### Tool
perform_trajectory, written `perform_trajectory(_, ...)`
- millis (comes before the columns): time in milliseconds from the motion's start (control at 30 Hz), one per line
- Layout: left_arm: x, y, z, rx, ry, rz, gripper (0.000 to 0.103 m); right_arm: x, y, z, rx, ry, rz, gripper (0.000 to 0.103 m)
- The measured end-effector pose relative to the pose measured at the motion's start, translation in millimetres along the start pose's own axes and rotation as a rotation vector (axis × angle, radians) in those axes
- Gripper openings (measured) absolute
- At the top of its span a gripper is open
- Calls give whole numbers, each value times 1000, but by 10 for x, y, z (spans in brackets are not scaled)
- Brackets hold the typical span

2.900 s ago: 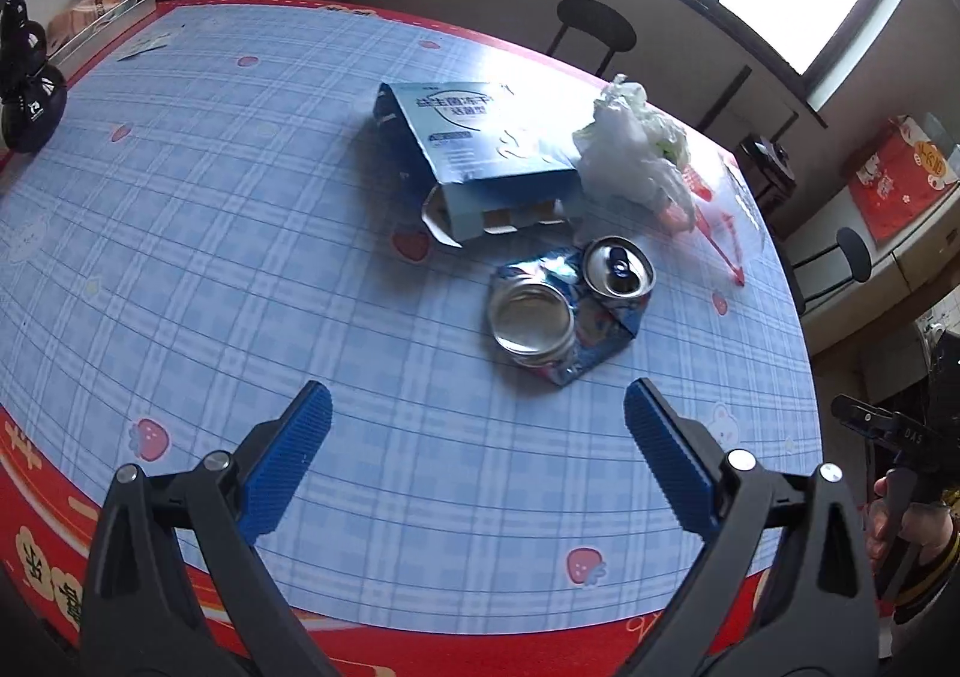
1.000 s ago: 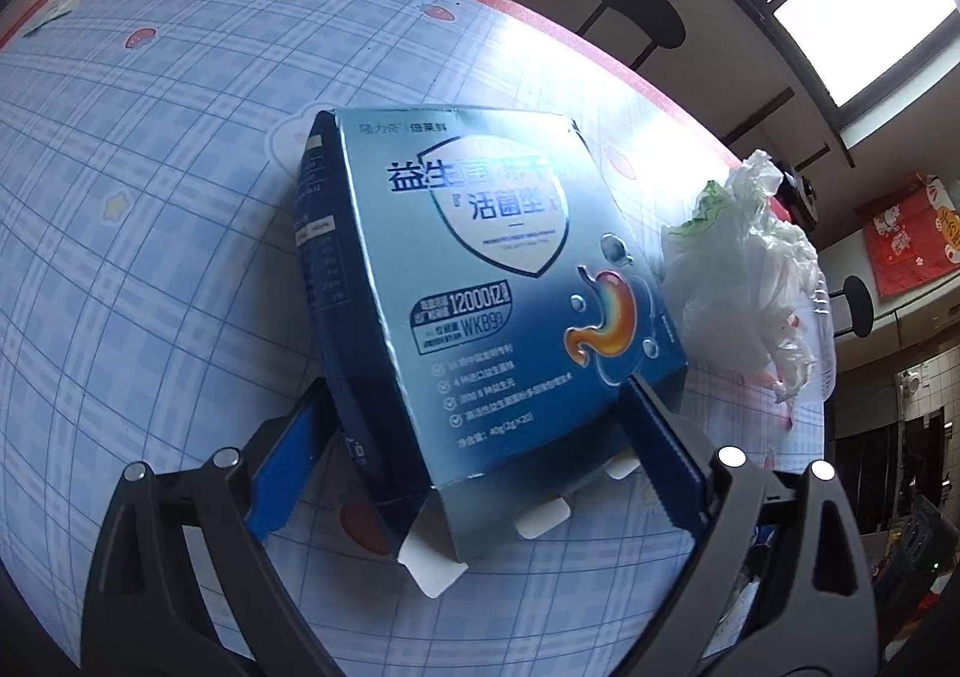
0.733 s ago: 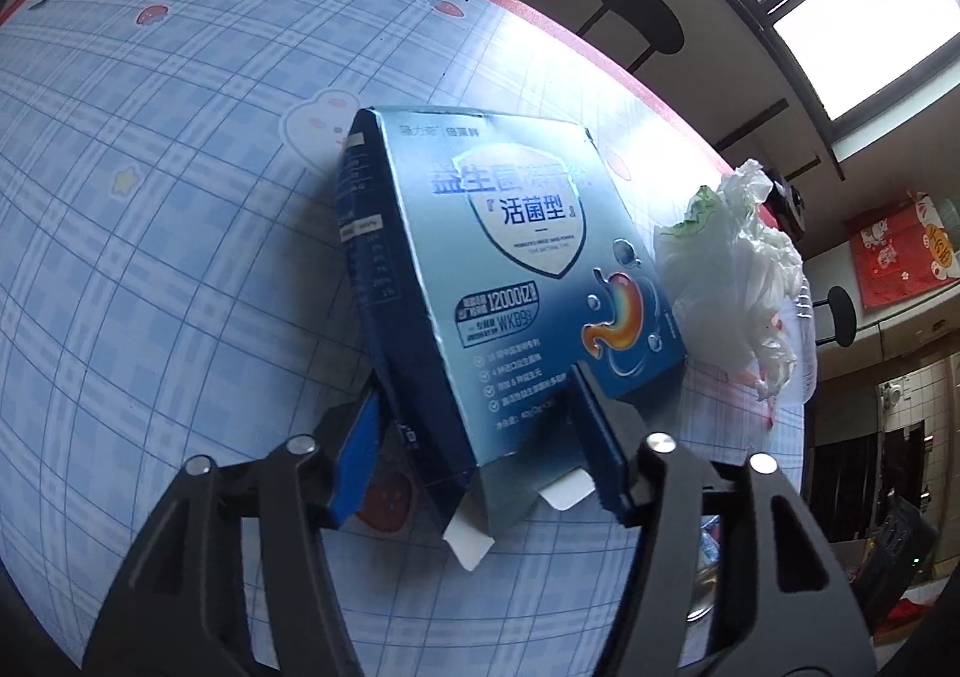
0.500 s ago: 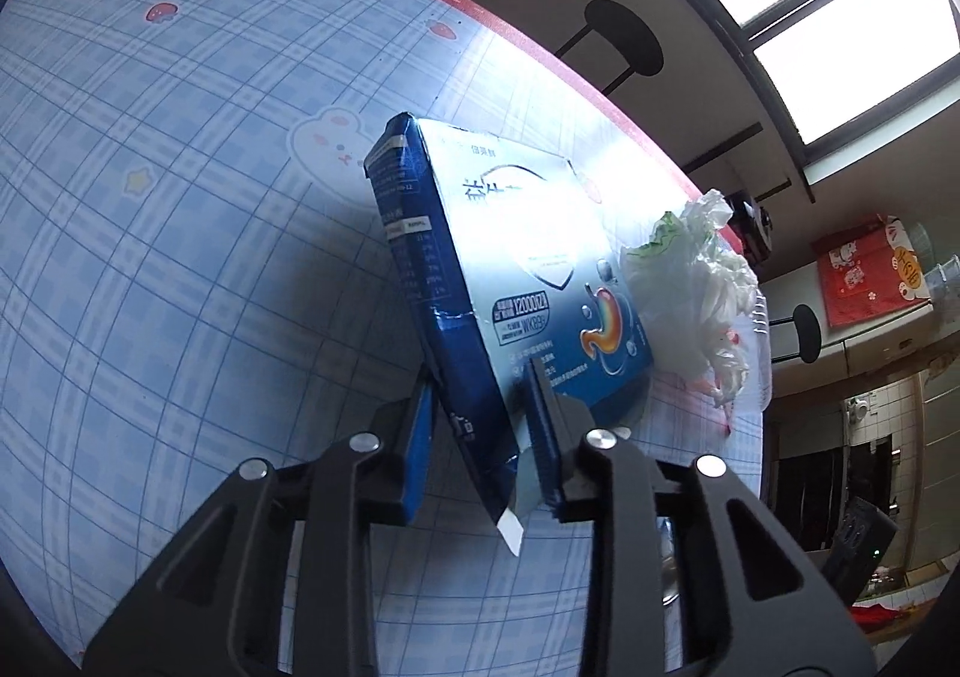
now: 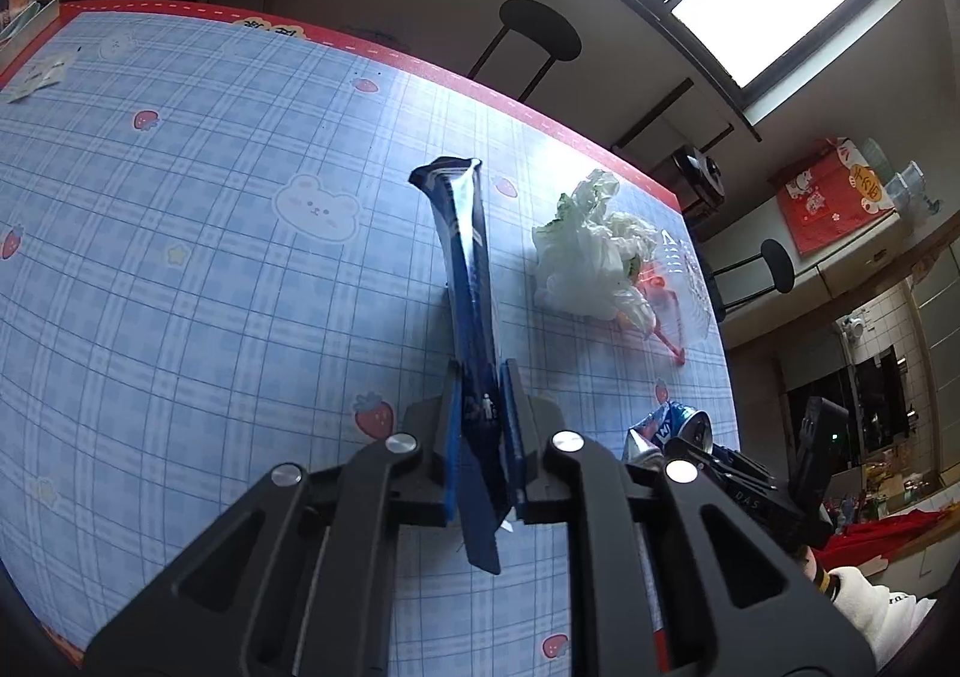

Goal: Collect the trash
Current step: 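Lift the blue box with the left tool while right holds the can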

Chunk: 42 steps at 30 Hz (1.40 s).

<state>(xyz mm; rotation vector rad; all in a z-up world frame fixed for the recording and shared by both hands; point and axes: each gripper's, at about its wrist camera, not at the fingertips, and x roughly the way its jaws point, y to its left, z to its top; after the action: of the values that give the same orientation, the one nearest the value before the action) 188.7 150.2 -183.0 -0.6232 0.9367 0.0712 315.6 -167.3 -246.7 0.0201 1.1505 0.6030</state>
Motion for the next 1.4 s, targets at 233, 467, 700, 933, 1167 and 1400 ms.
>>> perform_trajectory(233, -117, -117, -221, 72, 54, 30, 16, -121, -143, -86, 28, -14, 11, 50)
perform_trajectory(467, 7, -550, -359, 185, 109, 11, 18, -238, -267, -171, 54, -26, 10, 50)
perform_trajectory(700, 228, -914, -454, 262, 156, -11, 25, -313, -360, -247, 68, -31, 15, 50)
perform_trajectory(933, 488, -921, -486, 288, 173, 64, 26, -421, -505, -319, 94, -48, 14, 50)
perform_trajectory(1167, 537, -812, -509, 265, 168, 102, 20, -593, -715, -428, 141, -72, 5, 50)
perform_trajectory(1400, 248, -1055, -537, 264, 106, 61, 20, -924, -1026, -563, 215, -135, 16, 50)
